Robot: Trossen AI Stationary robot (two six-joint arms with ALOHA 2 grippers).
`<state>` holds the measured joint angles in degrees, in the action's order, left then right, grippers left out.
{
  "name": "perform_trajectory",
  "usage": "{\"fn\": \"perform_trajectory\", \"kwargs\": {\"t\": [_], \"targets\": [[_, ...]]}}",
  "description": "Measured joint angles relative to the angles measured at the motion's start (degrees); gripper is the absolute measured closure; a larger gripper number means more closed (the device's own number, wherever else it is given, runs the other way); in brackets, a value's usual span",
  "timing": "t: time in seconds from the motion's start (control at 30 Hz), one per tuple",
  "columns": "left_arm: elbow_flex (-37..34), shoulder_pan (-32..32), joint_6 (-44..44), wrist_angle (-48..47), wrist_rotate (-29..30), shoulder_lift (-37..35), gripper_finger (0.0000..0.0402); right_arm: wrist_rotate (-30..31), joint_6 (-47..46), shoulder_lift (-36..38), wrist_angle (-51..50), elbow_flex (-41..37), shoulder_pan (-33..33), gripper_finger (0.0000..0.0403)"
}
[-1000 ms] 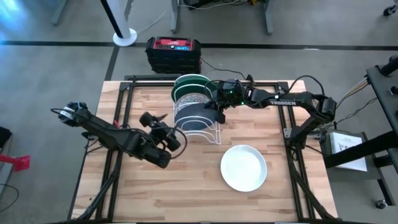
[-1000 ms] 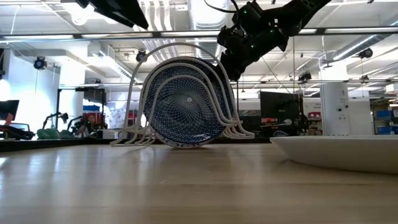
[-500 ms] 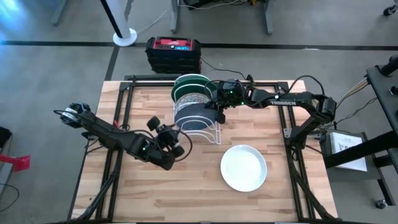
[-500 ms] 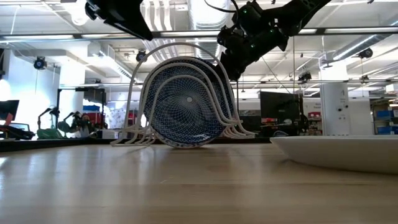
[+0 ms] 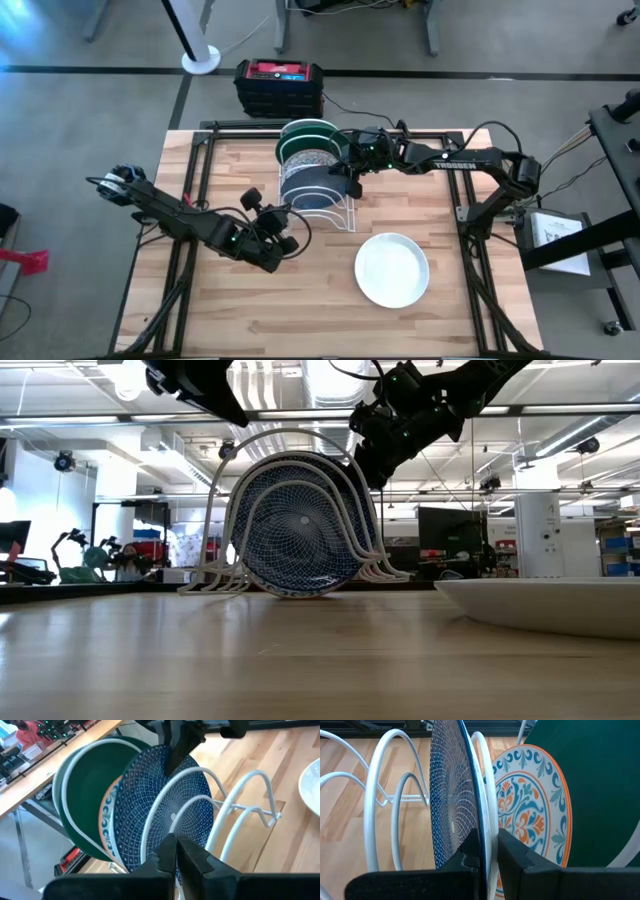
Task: Sort dishes
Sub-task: Remove the blue patterned plate from the dish rack
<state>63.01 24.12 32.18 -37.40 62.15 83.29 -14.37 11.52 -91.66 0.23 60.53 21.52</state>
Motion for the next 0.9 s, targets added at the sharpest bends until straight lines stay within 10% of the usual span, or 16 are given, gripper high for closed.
{"fn": "perform_trajectory", "kwargs": {"t": [0.9], "targets": [[-4.67,0.0,1.36,4.85,-4.7,0.0,0.0401,0.0,0.08,0.0,0.0,-0.15,-0.26,0.0382]]}}
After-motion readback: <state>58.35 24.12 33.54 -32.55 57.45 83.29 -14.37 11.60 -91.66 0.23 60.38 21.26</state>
